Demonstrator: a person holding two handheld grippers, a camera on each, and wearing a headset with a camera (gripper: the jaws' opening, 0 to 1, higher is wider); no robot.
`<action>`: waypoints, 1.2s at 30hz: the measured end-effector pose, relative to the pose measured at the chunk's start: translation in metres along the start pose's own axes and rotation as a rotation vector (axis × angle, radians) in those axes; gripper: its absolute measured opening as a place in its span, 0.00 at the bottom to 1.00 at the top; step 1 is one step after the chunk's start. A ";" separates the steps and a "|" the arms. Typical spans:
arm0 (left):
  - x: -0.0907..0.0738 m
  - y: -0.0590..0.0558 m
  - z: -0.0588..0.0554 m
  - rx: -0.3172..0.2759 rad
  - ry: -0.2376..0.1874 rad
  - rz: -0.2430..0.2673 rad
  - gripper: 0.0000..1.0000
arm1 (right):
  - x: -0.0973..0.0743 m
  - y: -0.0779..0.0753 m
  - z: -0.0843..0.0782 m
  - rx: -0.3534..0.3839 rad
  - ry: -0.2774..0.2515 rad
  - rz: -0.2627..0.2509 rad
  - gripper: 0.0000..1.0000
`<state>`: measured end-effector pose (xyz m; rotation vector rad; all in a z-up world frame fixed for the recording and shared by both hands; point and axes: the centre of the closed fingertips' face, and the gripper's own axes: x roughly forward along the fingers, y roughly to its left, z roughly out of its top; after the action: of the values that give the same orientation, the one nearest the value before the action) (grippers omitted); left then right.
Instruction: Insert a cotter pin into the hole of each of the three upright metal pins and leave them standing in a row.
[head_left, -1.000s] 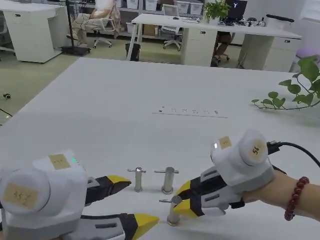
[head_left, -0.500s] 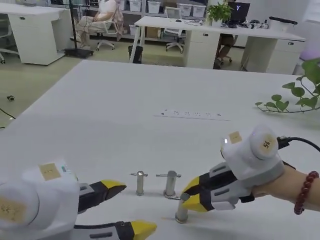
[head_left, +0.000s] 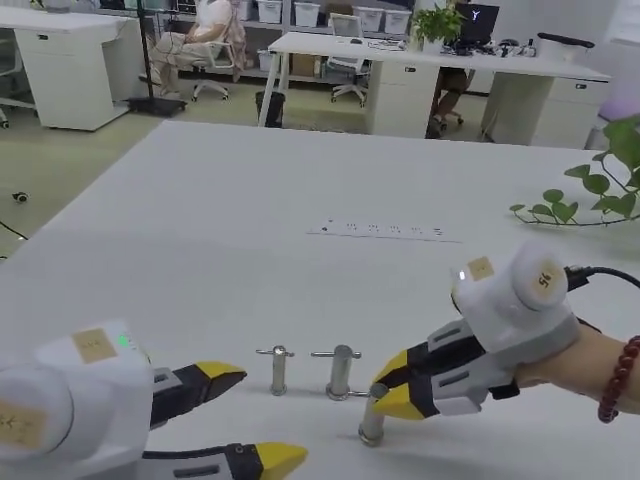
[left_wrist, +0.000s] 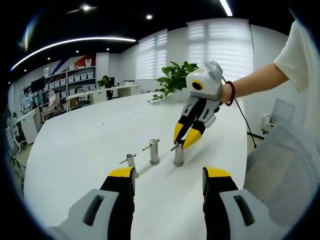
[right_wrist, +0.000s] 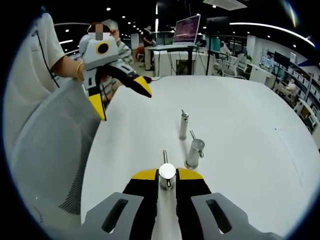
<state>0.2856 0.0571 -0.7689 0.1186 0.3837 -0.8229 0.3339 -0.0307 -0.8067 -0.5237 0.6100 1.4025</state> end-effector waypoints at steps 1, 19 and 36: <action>0.000 0.000 0.000 0.002 0.001 0.000 0.54 | -0.001 -0.002 0.000 -0.001 0.001 -0.003 0.12; -0.001 0.007 -0.002 -0.005 0.000 0.025 0.53 | -0.012 -0.041 -0.011 -0.003 0.042 -0.039 0.12; 0.005 0.013 -0.003 -0.022 0.003 0.037 0.53 | -0.011 -0.042 -0.012 -0.009 0.017 0.007 0.13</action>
<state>0.2977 0.0630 -0.7738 0.1066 0.3919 -0.7816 0.3741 -0.0510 -0.8084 -0.5413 0.6206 1.4094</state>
